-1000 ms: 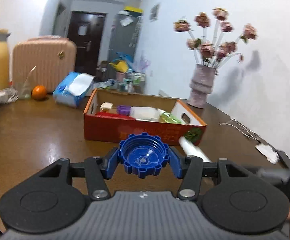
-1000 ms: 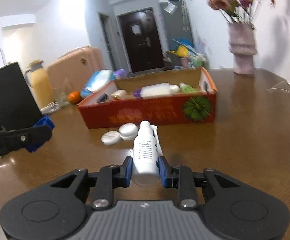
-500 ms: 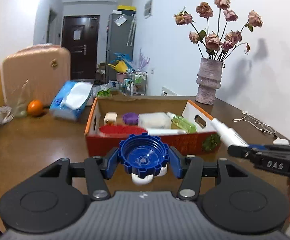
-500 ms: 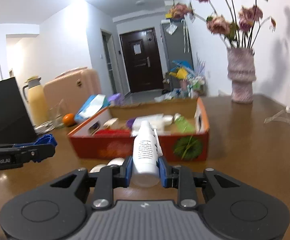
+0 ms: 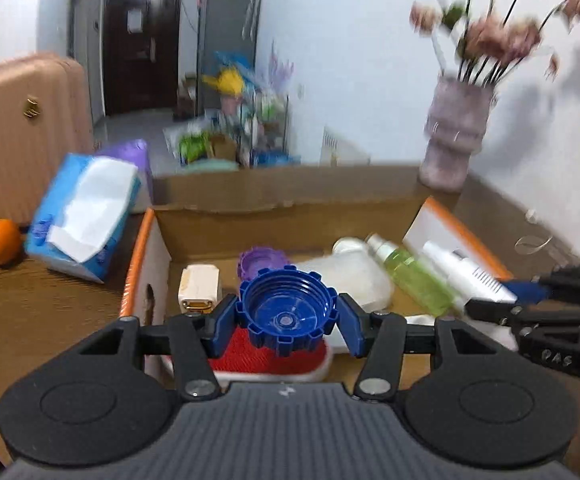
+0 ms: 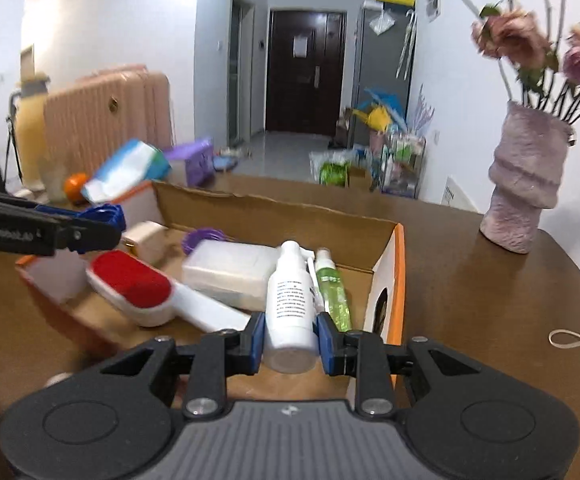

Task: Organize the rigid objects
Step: 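Carry the blue cap and white tube bottle into the box and open both tools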

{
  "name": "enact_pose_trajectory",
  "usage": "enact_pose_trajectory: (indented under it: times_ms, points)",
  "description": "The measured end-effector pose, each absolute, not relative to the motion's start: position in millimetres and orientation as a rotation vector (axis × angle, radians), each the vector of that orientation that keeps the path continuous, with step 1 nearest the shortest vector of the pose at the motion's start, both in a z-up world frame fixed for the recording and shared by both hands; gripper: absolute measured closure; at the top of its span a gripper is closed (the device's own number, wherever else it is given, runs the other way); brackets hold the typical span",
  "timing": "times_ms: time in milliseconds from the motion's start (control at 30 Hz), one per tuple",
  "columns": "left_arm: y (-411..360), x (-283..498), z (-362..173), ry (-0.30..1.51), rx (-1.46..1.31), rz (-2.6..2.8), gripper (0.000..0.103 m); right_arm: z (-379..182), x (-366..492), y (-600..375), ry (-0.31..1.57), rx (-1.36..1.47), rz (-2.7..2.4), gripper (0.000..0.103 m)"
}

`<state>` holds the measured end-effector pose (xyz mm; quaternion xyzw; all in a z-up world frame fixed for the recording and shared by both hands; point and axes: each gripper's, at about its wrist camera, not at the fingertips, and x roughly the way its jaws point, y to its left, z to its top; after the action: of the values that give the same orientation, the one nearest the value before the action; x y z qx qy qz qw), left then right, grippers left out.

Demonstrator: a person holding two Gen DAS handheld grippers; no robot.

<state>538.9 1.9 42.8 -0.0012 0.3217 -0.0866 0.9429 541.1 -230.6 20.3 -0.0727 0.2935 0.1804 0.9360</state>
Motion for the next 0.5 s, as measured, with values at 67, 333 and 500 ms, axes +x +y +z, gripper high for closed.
enact_pose_trajectory:
  times_ms: [67,333,500]
  points:
    - [-4.2,557.4,33.6,0.699,0.056,-0.184,0.049,14.2,562.5,-227.0,0.651,-0.166,0.375,0.076]
    - [-0.2,599.6,11.6,0.751,0.038,-0.181,0.04,-7.3,597.9,-208.9,0.714,-0.228,0.406,0.077]
    - [0.0,593.8,15.3,0.714,0.029,-0.194,0.027,-8.8,593.1,-209.2,0.671,-0.228,0.398,0.073]
